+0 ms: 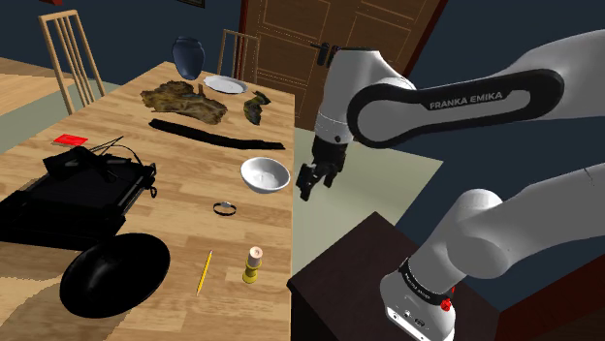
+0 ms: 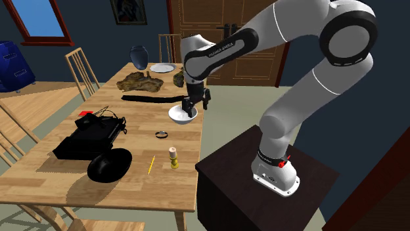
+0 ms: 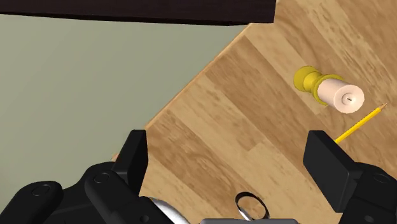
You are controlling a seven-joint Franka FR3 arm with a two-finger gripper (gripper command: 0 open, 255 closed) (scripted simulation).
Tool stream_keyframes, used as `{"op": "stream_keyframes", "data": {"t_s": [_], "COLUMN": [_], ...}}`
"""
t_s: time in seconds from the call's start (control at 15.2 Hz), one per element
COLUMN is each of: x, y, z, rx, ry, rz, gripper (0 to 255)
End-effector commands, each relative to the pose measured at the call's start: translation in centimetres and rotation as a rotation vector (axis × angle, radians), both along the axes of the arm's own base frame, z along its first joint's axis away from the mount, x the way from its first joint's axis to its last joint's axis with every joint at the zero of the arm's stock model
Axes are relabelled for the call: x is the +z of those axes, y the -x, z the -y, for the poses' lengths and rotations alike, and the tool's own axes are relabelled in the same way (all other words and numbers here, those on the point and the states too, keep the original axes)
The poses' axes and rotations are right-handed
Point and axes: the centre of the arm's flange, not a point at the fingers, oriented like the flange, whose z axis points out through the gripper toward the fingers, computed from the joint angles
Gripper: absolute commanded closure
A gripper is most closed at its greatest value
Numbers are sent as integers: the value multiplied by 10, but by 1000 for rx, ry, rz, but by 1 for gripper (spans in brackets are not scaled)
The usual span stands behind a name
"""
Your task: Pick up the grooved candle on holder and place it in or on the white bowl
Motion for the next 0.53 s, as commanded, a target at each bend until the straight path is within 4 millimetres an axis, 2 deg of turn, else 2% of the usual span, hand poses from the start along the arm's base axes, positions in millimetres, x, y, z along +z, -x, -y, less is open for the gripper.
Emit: {"op": "stream_keyframes", "data": {"t_s": [0.0, 0.46], "x": [-16, -77], "y": [-2, -8], "z": [-22, -93], "rx": [-6, -20], "ry": [2, 11], "rz": [-3, -15], "gripper": [0, 0]}}
